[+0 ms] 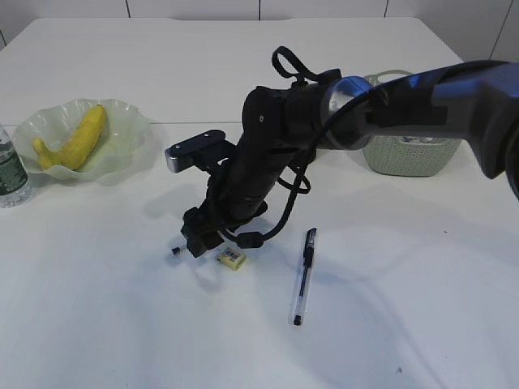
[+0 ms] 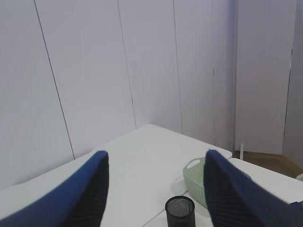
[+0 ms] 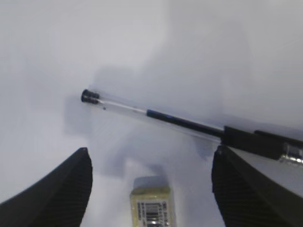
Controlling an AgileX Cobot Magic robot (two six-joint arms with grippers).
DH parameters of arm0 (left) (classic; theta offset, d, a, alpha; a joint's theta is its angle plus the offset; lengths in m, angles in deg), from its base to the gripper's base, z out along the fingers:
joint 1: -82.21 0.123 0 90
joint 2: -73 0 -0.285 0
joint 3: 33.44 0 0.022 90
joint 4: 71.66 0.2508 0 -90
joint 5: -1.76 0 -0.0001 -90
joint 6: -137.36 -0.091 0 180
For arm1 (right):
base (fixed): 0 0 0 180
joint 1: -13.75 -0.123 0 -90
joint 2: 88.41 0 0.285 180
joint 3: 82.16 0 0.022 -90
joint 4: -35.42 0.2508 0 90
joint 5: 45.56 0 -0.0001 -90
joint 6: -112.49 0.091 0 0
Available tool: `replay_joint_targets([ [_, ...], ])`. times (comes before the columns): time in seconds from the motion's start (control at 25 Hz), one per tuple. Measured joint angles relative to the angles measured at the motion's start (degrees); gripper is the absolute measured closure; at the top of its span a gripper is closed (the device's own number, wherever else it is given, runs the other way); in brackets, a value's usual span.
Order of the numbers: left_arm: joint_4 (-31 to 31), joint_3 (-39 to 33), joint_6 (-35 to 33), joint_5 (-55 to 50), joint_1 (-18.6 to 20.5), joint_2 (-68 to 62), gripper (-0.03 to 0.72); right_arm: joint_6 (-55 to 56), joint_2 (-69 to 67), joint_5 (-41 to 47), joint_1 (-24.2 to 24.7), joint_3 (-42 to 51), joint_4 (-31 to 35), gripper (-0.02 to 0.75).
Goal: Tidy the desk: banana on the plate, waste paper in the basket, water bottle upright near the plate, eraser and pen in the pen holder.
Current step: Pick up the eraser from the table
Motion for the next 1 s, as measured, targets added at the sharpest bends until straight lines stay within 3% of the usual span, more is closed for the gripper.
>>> replay_joint_targets([
  [0.44, -0.1, 0.0, 0.1, 0.0, 0.0, 0.0, 0.245, -0.1, 0.0, -5.2, 0.0, 0.1, 2.4, 0.153],
  [1.0, -0.4, 0.0, 0.1, 0.0, 0.0, 0.0, 0.245, -0.2, 0.0, -7.7, 0.0, 0.1, 4.0, 0.254],
])
